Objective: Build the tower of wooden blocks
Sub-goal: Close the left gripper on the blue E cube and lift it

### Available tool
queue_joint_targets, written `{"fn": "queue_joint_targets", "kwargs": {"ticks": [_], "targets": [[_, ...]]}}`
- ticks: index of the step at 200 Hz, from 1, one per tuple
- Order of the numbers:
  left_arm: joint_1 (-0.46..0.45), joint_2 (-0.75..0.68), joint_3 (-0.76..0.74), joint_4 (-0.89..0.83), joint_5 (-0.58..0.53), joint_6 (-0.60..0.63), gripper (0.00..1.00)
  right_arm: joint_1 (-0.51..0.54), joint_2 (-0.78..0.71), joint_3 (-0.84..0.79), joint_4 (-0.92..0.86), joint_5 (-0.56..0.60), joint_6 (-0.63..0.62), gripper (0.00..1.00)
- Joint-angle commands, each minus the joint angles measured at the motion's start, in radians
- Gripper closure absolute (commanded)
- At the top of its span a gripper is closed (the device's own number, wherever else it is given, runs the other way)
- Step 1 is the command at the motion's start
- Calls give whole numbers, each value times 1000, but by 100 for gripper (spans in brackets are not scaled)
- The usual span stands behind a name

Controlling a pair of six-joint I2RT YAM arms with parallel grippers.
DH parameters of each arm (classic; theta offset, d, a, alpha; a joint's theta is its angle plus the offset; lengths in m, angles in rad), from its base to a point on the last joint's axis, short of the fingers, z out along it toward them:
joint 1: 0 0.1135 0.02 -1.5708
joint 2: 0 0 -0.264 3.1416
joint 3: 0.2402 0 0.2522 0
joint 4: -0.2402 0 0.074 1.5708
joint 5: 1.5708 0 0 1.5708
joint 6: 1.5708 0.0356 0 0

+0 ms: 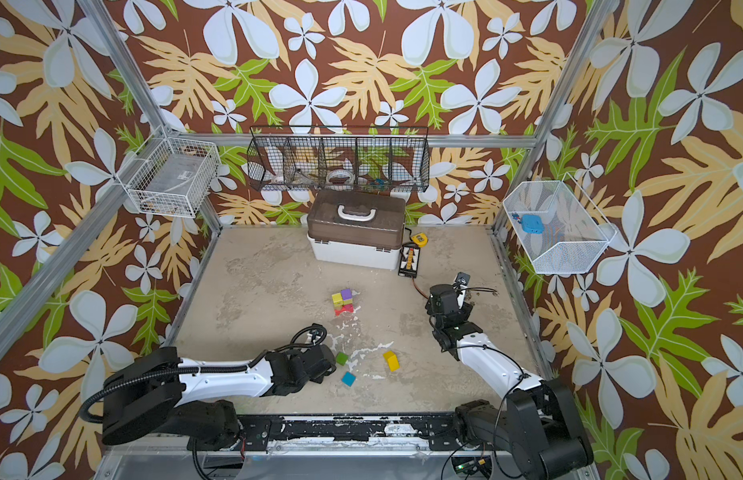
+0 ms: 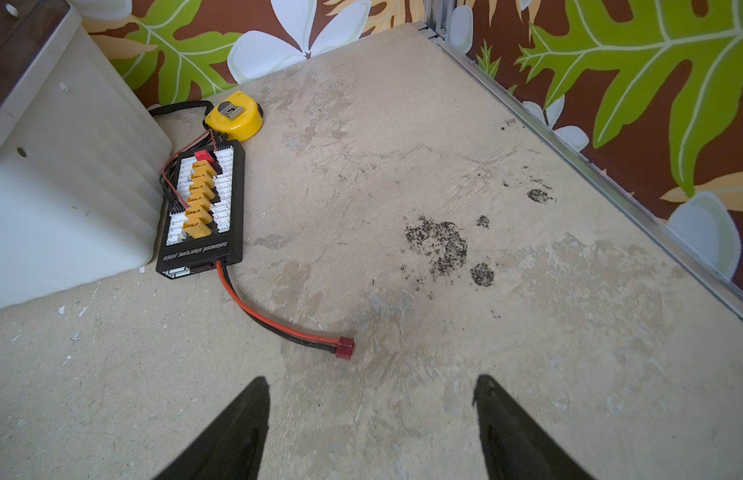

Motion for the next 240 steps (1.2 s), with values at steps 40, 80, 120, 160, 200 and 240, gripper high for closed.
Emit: {"fn": "queue_joint_targets", "kwargs": {"ticks": [40,80,120,160,200,240], "targets": [[1,42,17,8,4,16,64,0,-3,-1,19,-2,-8,23],[0,17,35,-3,13,29,71,1,7,7,13,-3,-8,23],[1,20,36,-9,33,37,53,1,-5,-3,23,-4,-10,22],[0,41,31,-10,46,34,52,1,2,2,18,-5,-9,23],[0,30,20,-6,66,40,55,-1,-2,-1,21,-4,-8,22],[1,10,12,-14,80,43,55,1,4,4,17,-7,-8,23]]}}
